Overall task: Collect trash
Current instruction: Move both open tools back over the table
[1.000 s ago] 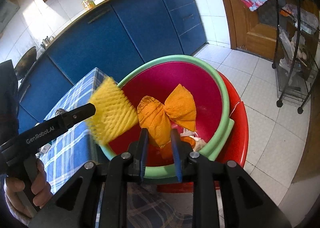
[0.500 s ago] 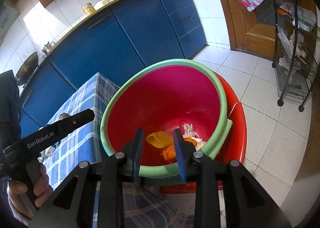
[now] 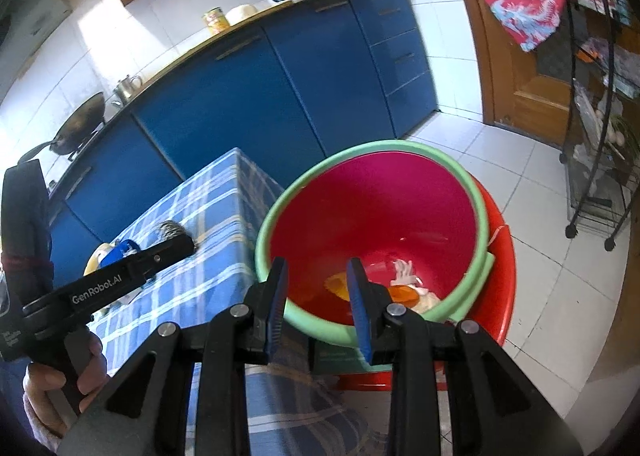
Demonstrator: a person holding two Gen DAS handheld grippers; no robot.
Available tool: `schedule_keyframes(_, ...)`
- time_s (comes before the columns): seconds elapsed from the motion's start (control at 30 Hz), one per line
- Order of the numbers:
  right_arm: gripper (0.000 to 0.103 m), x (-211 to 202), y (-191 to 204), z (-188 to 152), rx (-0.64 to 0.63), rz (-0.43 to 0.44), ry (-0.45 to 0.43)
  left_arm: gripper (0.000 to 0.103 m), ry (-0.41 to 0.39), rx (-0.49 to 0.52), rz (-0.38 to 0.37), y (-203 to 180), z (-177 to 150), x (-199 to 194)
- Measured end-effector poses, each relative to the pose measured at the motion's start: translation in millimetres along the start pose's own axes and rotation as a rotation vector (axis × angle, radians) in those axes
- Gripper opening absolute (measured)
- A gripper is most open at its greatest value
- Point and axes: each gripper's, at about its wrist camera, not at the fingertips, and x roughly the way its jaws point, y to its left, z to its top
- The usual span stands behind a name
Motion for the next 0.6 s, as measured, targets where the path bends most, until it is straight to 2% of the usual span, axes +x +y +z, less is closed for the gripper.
schedule_keyframes(0.6, 0.033, 5.4, 68.9, -5.8, -0.101, 0.094, 0.029, 0.032, -0.088, -0.12, 0.093, 72.2, -8.0, -58.1)
